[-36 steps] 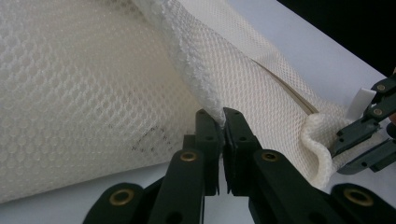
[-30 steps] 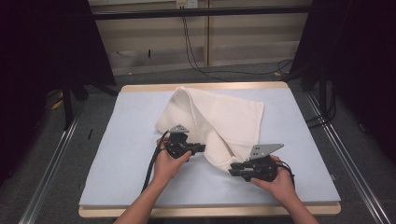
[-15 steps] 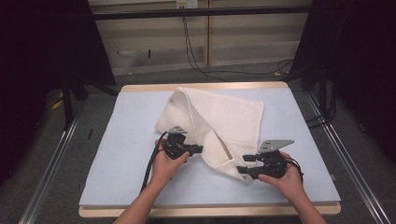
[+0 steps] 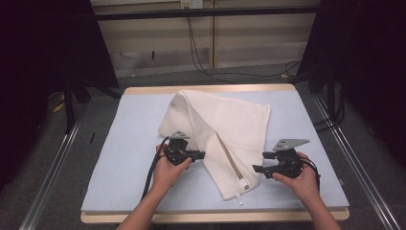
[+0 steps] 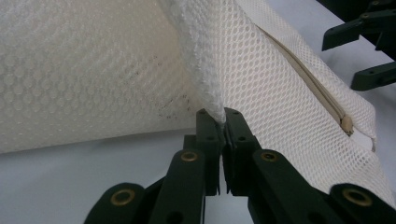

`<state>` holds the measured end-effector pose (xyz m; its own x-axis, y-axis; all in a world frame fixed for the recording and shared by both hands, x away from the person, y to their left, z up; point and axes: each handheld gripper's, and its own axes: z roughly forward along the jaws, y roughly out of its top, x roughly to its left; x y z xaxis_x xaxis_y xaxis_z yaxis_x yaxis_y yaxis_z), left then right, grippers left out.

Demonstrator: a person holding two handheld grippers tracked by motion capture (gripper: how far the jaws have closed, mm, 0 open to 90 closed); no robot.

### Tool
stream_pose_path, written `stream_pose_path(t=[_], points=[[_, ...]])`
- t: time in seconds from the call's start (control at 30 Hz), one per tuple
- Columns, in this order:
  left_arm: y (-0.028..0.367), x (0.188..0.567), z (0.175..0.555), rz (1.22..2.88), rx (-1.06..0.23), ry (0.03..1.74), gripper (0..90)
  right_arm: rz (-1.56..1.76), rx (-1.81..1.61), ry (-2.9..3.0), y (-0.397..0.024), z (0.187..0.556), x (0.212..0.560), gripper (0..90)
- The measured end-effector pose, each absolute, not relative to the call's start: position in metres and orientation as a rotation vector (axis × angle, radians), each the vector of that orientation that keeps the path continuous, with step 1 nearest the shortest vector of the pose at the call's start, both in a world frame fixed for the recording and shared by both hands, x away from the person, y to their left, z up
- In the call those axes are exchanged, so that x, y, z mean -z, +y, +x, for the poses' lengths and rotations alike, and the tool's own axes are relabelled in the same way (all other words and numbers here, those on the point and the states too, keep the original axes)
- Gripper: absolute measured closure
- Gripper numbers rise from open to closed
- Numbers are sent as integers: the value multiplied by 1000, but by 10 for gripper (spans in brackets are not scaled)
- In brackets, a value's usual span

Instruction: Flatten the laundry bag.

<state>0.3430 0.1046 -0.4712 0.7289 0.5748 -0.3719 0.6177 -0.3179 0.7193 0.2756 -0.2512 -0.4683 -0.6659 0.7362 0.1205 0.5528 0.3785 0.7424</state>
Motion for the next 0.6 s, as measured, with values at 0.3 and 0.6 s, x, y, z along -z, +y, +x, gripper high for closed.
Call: stream_pose_path(t=[0.3,0.6], points=[[111,470,336,1996,79,903,864,1126,-1066,2352,-247,289,473,439],[114,471,329,1983,84,908,862,1065,-1017,2363,-231,306,475,492]])
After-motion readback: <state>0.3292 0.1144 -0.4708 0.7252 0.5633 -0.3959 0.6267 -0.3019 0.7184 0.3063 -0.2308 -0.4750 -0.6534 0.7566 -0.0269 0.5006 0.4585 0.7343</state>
